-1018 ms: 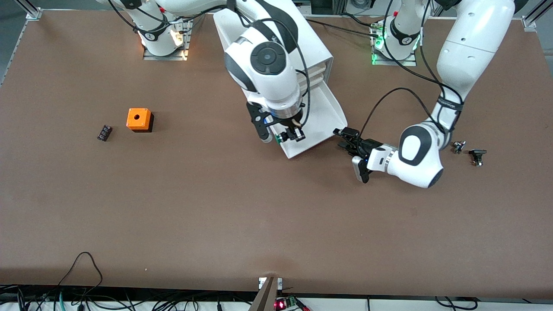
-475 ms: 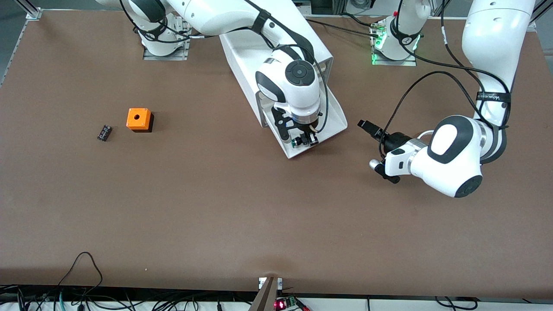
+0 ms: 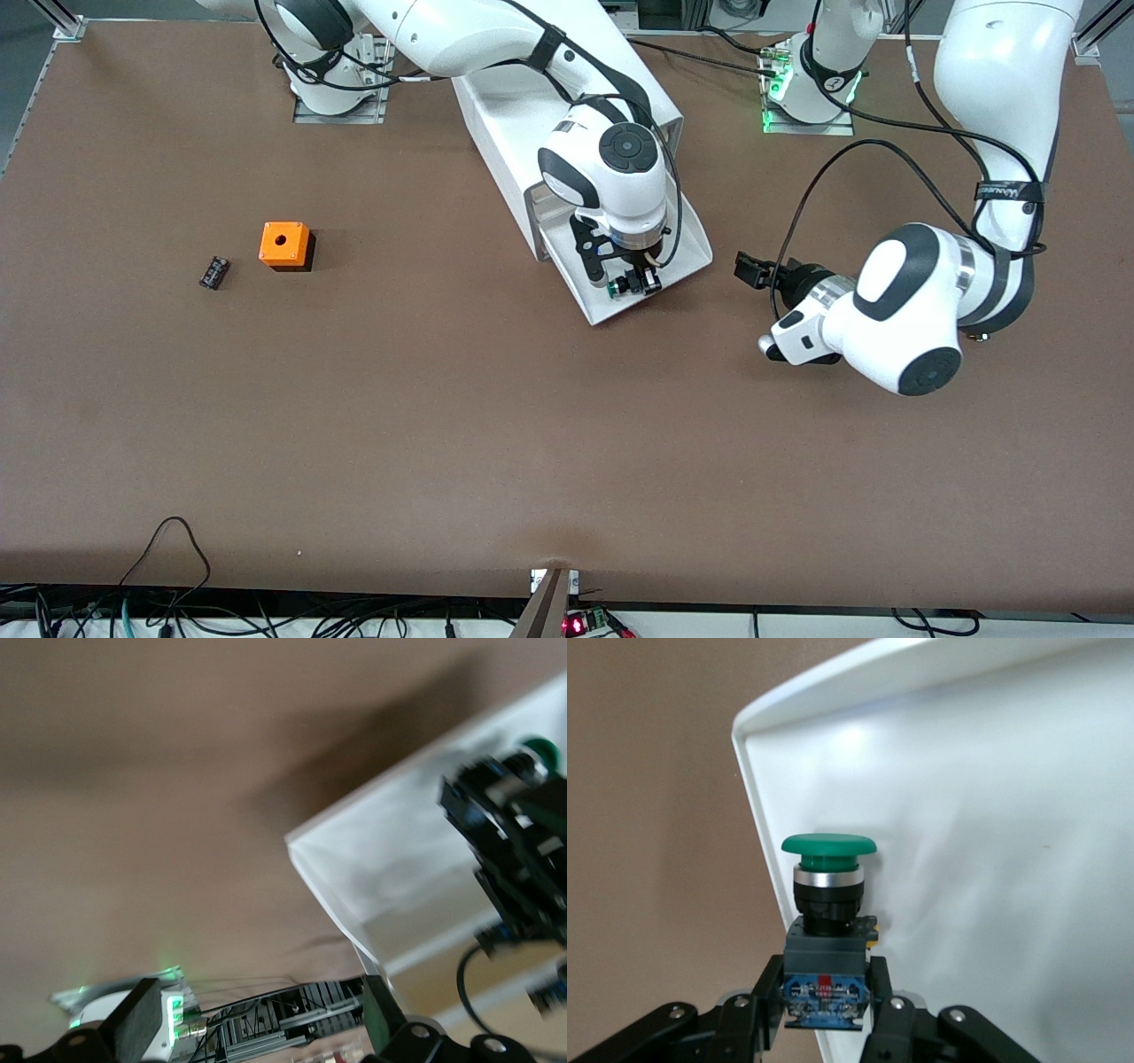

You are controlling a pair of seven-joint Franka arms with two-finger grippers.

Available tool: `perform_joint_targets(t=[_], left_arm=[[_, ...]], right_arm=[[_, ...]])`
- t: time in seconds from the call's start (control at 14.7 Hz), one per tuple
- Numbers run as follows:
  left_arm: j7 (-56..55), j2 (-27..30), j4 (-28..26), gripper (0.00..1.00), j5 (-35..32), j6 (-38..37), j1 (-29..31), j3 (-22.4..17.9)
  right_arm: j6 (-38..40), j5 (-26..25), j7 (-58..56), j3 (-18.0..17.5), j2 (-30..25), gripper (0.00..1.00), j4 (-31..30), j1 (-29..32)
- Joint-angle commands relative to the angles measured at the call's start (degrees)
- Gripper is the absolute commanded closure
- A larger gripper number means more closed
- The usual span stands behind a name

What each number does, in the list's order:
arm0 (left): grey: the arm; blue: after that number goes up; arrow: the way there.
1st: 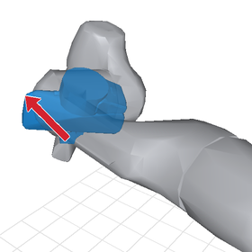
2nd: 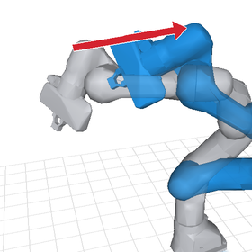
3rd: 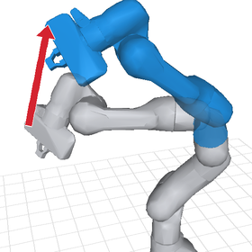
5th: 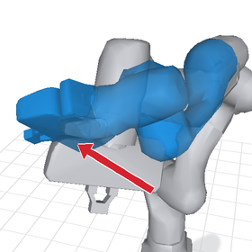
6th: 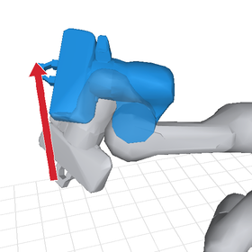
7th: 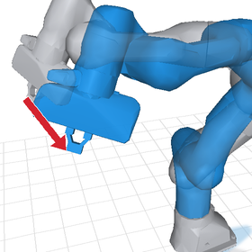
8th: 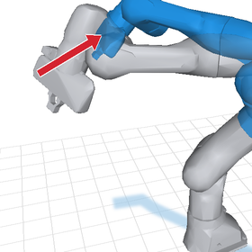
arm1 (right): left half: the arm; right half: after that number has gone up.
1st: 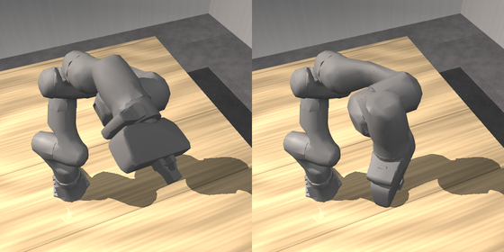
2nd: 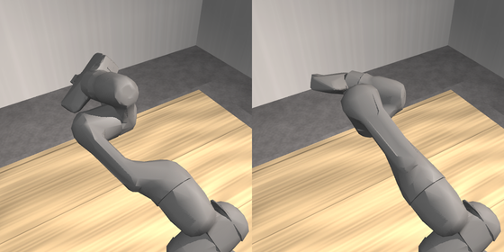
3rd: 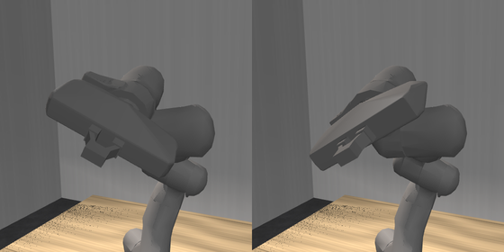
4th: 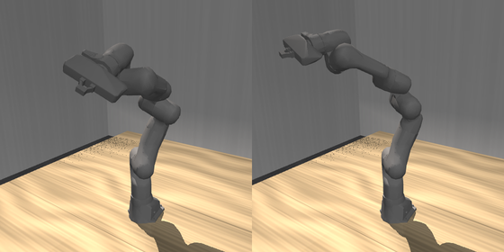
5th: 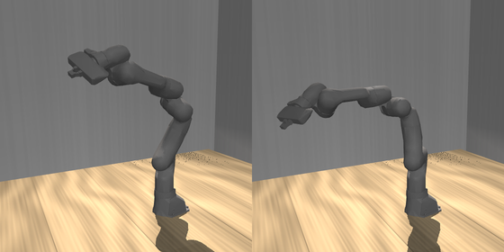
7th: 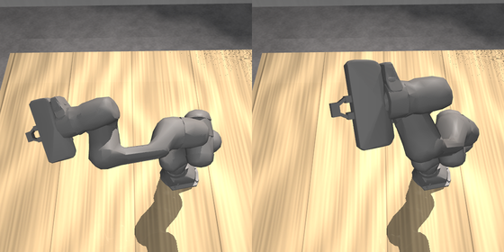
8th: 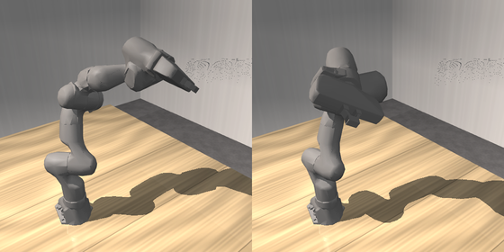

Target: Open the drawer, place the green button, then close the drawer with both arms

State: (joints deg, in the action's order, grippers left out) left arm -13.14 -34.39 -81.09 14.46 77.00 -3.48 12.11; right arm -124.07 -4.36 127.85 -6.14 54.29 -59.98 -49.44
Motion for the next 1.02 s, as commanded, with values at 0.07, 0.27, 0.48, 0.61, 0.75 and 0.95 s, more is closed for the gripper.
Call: perform_joint_targets(t=[0.07,0.27,0.48,0.61,0.75,0.95], left_arm=[[-11.4,0.9,0.1,0.00,-8.7,6.8,-2.8,0.0],[-11.3,0.6,1.0,0.00,-10.4,8.5,-3.3,-0.5],[-9.2,-3.2,8.2,0.00,-10.7,8.8,-2.0,-1.2],[-5.7,-4.9,9.7,0.00,-10.4,10.6,-1.0,-1.2],[-5.6,-4.9,9.1,0.00,-10.6,13.3,-1.6,-1.2],[-10.5,-4.6,3.5,0.00,-10.9,23.0,-3.5,-1.2]], right_arm=[[-0.3,-1.4,1.2,0.7,0.0,0.10,0.4,-0.1],[2.3,-1.3,-0.9,2.7,-1.2,0.01,1.1,0.3],[6.0,-1.2,-8.3,2.6,-5.1,0.01,1.5,3.7],[9.8,-1.2,-21.2,2.6,-7.6,0.01,1.5,5.7],[15.0,-0.5,-34.9,2.8,-9.9,0.01,1.5,7.7],[18.9,1.5,-48.3,2.5,-13.9,0.01,0.7,13.7]])
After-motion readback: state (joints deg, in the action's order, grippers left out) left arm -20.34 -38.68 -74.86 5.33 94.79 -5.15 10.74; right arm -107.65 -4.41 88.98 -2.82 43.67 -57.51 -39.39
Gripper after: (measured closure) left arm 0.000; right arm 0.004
